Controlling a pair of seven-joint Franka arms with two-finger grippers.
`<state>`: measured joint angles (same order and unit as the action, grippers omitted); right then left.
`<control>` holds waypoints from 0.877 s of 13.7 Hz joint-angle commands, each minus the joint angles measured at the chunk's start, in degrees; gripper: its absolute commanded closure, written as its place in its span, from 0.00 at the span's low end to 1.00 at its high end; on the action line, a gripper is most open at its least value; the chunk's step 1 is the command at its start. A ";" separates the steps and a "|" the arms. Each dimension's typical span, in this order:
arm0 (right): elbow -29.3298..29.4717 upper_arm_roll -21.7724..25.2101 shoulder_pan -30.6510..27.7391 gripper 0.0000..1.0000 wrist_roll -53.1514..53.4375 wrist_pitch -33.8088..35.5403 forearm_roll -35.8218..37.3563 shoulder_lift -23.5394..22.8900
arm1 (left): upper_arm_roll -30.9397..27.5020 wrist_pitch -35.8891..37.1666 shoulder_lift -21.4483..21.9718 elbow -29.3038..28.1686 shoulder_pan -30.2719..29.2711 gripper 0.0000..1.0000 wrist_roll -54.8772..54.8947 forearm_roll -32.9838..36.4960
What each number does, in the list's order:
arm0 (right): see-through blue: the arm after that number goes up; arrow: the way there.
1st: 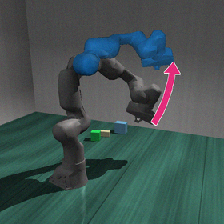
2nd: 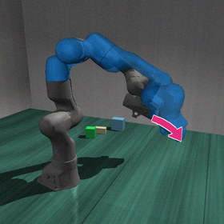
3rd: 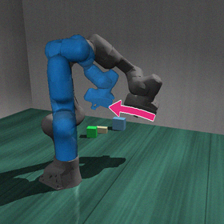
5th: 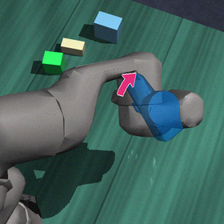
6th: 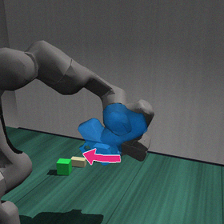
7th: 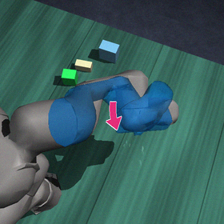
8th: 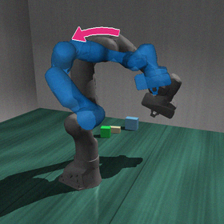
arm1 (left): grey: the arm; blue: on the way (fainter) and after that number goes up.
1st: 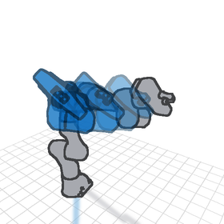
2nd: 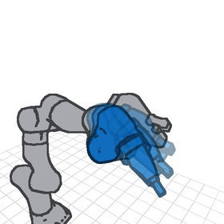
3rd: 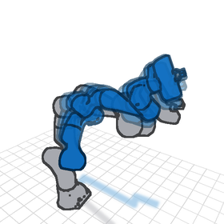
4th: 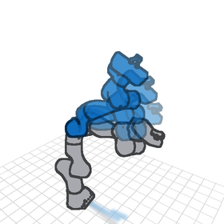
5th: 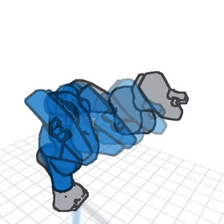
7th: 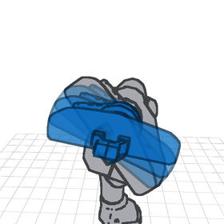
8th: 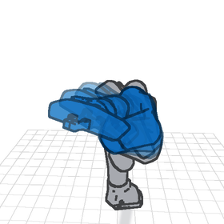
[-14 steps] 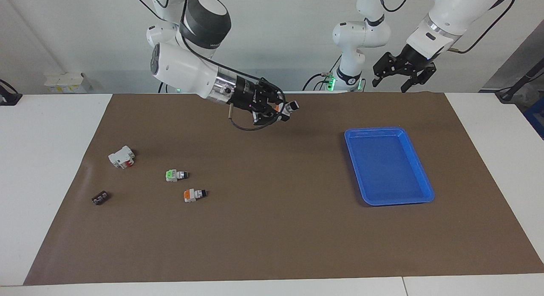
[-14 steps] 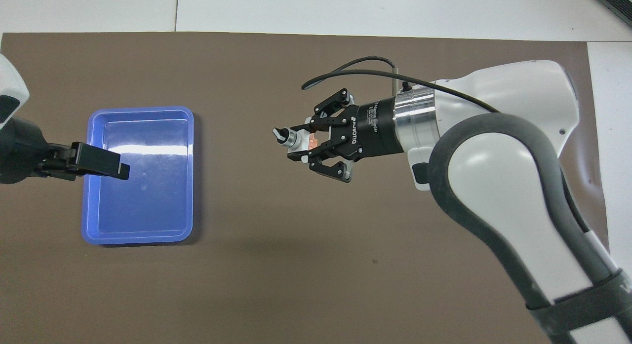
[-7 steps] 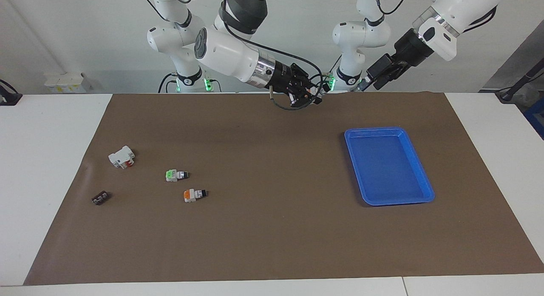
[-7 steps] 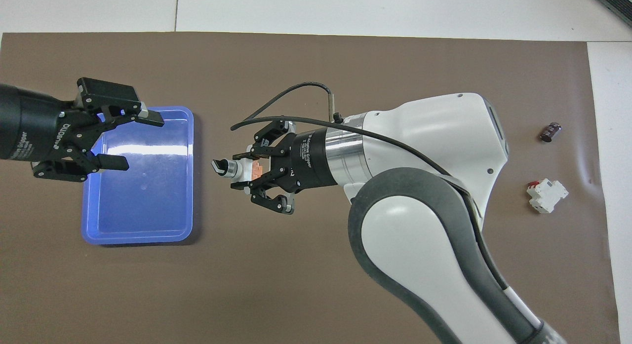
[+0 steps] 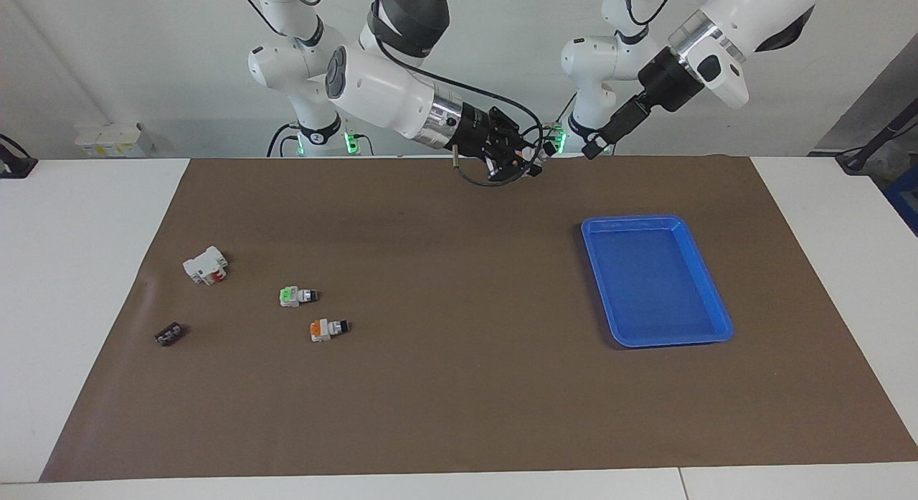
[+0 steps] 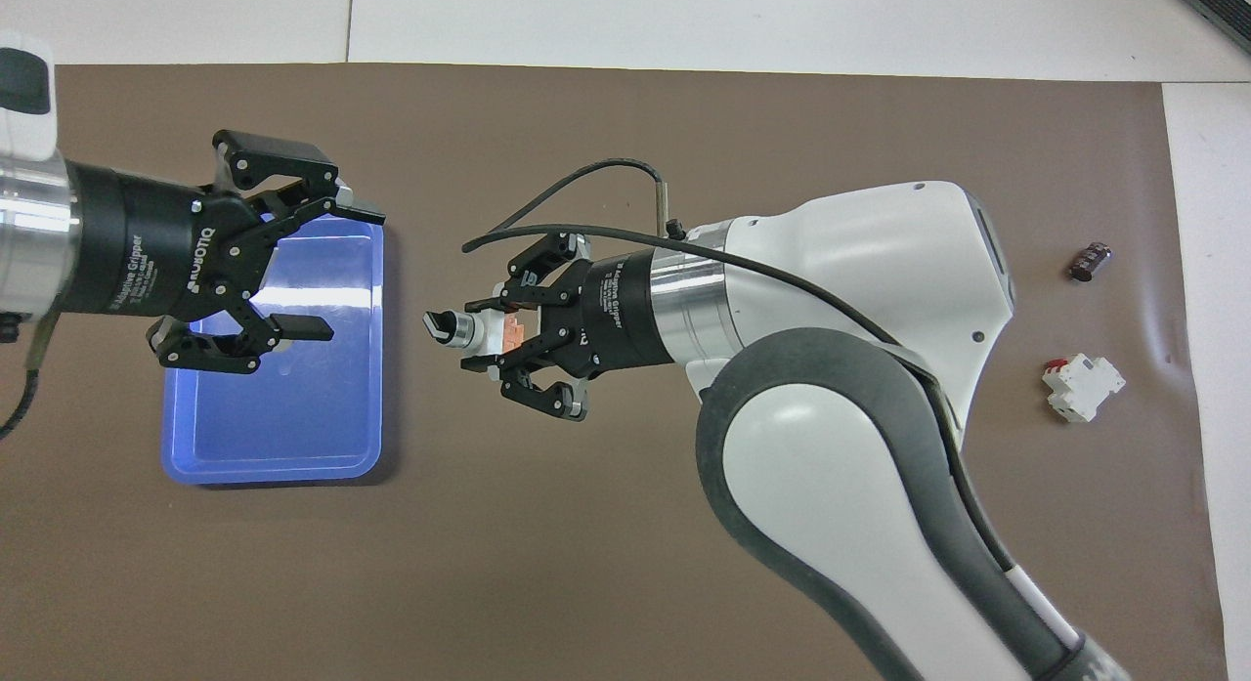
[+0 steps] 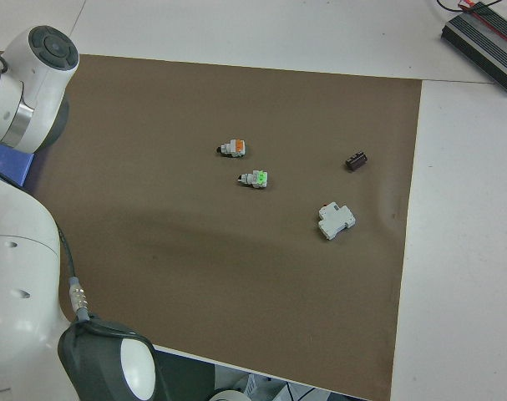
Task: Turn and place switch with both arms
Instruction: 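Reach the left gripper toward the switch held by the right gripper, then close the left gripper on the switch end beside the right gripper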
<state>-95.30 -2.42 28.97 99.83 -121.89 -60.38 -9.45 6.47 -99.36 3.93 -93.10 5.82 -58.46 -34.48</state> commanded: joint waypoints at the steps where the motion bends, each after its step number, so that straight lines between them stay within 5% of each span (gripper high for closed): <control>1: -0.14 -0.13 -0.31 1.00 0.81 0.17 -0.70 0.49 | 0.82 -2.95 2.49 -3.93 0.42 0.03 -2.19 -0.94; 4: -0.76 -0.13 -0.31 1.00 0.81 0.26 -0.70 0.92 | 1.87 -2.60 2.58 -4.10 0.42 0.66 -2.10 -1.02; 12: -1.02 -0.13 -0.31 1.00 0.98 0.78 -0.70 1.19 | 3.55 0.74 3.10 -4.37 0.42 0.73 -1.40 -1.02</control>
<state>-95.46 -2.41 28.93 99.83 -121.57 -60.38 -9.42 10.43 -99.15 5.02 -95.04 5.86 -59.94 -34.56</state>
